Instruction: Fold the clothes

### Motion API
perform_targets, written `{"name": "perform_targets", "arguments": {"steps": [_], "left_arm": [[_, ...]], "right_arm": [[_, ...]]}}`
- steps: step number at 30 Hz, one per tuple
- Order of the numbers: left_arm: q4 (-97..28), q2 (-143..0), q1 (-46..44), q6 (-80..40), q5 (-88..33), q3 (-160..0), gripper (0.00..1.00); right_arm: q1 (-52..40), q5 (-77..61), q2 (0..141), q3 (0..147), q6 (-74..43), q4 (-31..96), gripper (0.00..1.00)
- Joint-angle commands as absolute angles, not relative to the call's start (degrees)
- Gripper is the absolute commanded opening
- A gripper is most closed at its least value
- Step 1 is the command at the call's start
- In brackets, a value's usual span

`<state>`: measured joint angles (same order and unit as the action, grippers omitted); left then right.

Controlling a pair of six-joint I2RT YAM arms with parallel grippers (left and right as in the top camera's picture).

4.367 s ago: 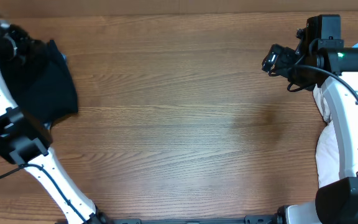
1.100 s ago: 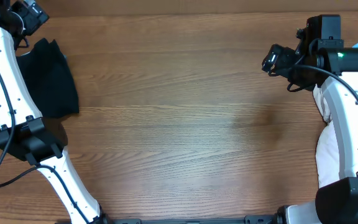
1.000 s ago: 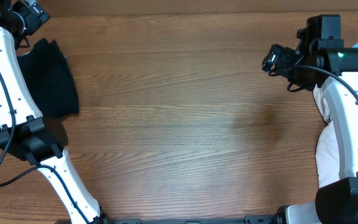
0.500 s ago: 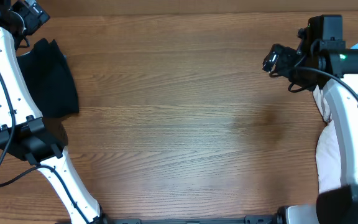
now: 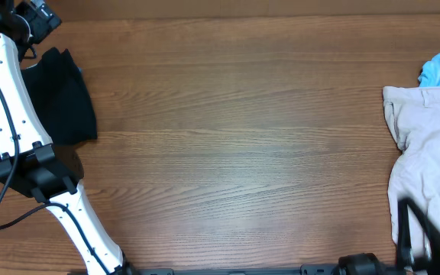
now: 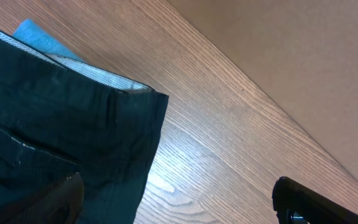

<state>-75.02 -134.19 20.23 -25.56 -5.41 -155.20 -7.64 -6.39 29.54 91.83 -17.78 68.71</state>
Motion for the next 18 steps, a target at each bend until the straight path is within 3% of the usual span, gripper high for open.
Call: {"name": "perform_targets", "arguments": {"steps": [1,6,9,13,18], "left_arm": [[-74.8,-134.6,19.8,-25.8,-5.6,-155.4,1.00],[-74.8,-134.6,19.8,-25.8,-5.6,-155.4,1.00],[-74.8,-134.6,19.8,-25.8,-5.6,-155.4,1.00],[-74.8,-134.6,19.8,-25.8,-5.6,-155.4,1.00],[-74.8,-134.6,19.8,-25.8,-5.6,-155.4,1.00]], "right_arm": [[-8.0,-5.6,21.9,89.1,-17.9,70.5,1.00],[-8.0,-3.7,12.7,74.6,-17.8,69.1,1.00],[-8.0,-3.6,7.1,61.5,-17.8,60.0,1.00],[-6.6,-3.0,0.8,42.8,-17.9,42.6,1.00],[-6.0,-1.5,0.8,25.3,-17.8,11.5,1.00]]}}
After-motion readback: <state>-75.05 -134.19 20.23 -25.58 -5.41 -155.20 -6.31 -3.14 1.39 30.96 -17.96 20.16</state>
